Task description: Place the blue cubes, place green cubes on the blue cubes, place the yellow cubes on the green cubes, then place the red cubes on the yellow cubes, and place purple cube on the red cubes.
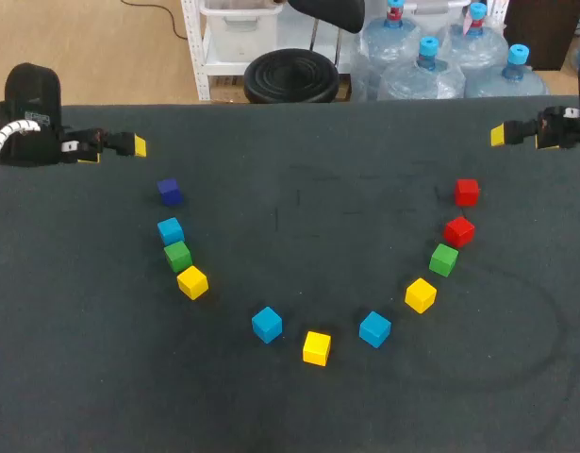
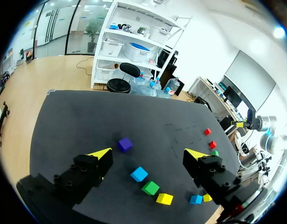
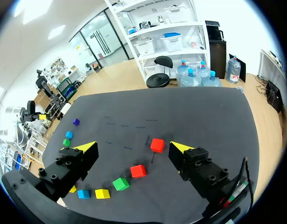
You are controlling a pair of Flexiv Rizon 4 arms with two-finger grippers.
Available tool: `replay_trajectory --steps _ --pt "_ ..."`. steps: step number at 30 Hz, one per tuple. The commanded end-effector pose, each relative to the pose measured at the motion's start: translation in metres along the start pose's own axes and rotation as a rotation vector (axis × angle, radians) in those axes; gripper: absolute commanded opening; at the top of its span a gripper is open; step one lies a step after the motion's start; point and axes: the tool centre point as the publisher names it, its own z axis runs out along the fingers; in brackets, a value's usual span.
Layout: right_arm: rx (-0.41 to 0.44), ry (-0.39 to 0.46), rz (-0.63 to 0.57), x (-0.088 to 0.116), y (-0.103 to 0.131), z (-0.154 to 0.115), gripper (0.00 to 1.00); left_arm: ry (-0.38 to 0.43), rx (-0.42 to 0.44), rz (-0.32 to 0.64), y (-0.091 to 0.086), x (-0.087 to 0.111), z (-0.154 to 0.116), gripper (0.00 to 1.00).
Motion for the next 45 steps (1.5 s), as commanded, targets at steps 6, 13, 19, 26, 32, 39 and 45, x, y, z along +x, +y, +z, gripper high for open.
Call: replay_trajectory --steps 6,13,19,26,32,39,45 --pt "0.003 -0.001 0.000 0.000 0.001 0.000 1.00 0.003 -0.005 -0.002 -0.001 -0.001 0.000 1.00" --pt "0.003 -0.001 0.000 0.000 0.001 0.000 1.00 0.003 -0.005 -0.002 -0.001 -0.001 0.000 1.00" --pt "0.003 -0.001 0.000 0.000 0.001 0.000 1.00 0.006 0.003 0.047 -0.003 -0.001 0.000 1.00" --pt "0.003 -0.001 0.000 0.000 0.001 0.000 1.00 0.046 0.079 0.143 -0.007 -0.001 -0.001 1.00" --pt "0.003 -0.001 0.000 0.000 0.001 0.000 1.00 0.082 0.114 0.268 -0.008 -0.004 -0.007 1.00" --pt "0.003 -0.001 0.000 0.000 0.001 0.000 1.00 0.080 0.083 0.362 -0.001 -0.004 -0.011 1.00" --pt "0.003 -0.001 0.000 0.000 0.001 0.000 1.00 0.110 0.100 0.459 -0.007 0.010 -0.007 1.00"
